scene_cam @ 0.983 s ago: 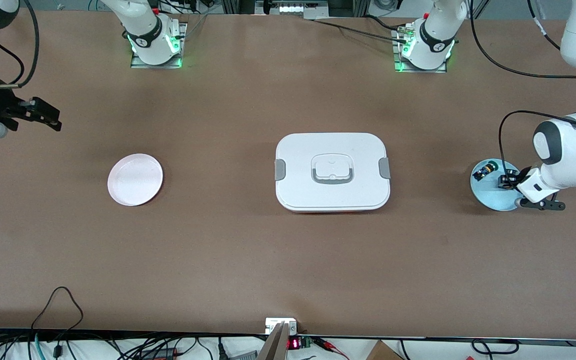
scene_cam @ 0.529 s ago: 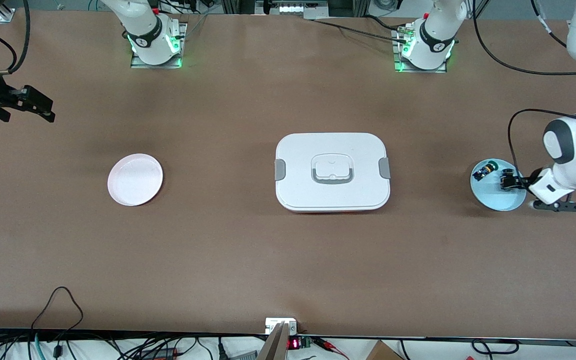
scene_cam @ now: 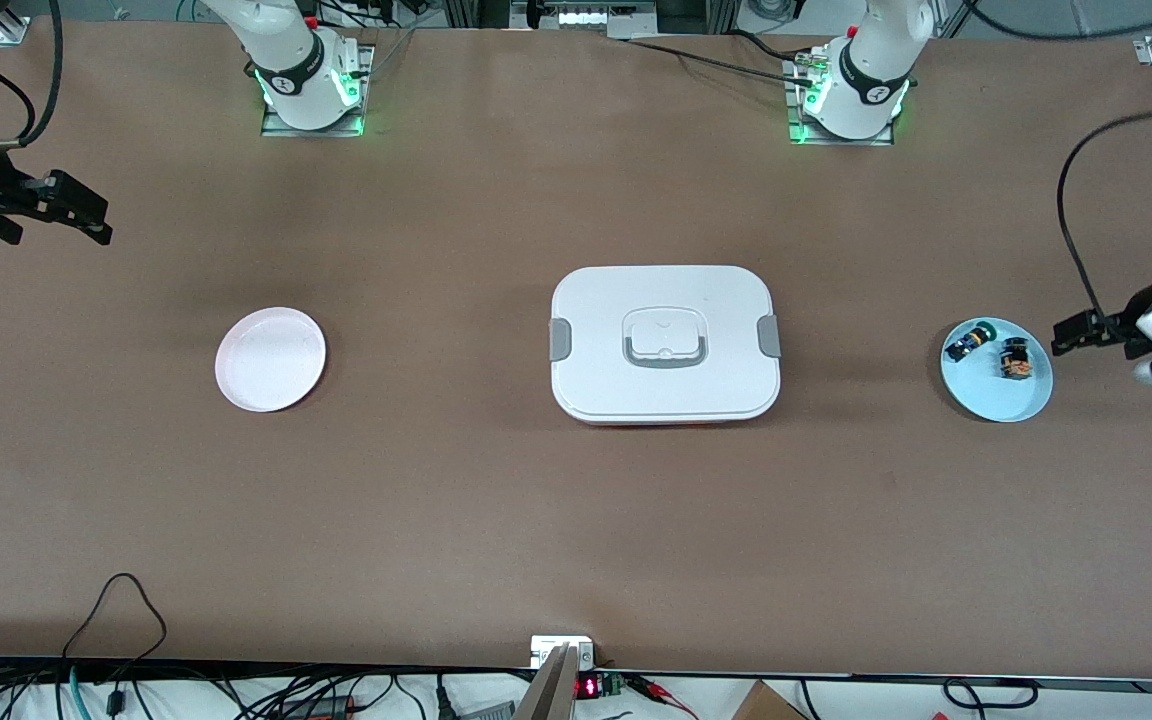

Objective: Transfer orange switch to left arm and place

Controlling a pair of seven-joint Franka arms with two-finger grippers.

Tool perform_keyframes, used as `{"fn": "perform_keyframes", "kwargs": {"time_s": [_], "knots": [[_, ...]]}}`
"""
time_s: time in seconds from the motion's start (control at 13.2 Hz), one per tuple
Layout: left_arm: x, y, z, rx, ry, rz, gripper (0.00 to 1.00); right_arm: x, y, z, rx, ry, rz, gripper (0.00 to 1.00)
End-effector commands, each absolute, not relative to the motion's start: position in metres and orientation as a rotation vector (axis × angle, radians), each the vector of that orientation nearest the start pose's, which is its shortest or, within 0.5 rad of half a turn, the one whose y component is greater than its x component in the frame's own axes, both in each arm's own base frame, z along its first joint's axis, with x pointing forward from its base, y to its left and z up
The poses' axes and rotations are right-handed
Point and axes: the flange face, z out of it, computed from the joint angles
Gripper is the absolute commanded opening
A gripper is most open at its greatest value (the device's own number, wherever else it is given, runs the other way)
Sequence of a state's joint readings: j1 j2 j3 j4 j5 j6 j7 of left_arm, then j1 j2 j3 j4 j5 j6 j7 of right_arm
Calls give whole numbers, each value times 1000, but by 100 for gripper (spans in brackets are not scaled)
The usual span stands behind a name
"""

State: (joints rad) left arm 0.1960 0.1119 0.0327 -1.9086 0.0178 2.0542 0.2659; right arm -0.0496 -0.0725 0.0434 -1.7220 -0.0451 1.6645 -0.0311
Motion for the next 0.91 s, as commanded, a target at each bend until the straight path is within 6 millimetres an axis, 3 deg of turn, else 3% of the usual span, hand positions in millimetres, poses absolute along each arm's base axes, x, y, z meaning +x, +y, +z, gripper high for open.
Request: {"fn": "perform_keyframes", "kwargs": {"time_s": [0.0, 0.23, 0.38, 0.61, 0.83], "knots": [[559, 94, 501, -3141, 7, -51, 100, 540, 5, 618, -3173, -75, -60, 100], [557, 48, 570, -3147, -100, 4, 100, 535, 9, 622, -3174, -74, -19, 100], [554, 34, 606, -3148, -78, -12, 100, 529, 10, 633, -3174, -77, 12, 100], [548, 27, 626, -3149, -58, -48, 100, 531, 7, 645, -3175, -69, -12, 100], [547, 27, 623, -3149, -56, -37, 100, 533, 3, 641, -3173, -57, -2, 100]]}}
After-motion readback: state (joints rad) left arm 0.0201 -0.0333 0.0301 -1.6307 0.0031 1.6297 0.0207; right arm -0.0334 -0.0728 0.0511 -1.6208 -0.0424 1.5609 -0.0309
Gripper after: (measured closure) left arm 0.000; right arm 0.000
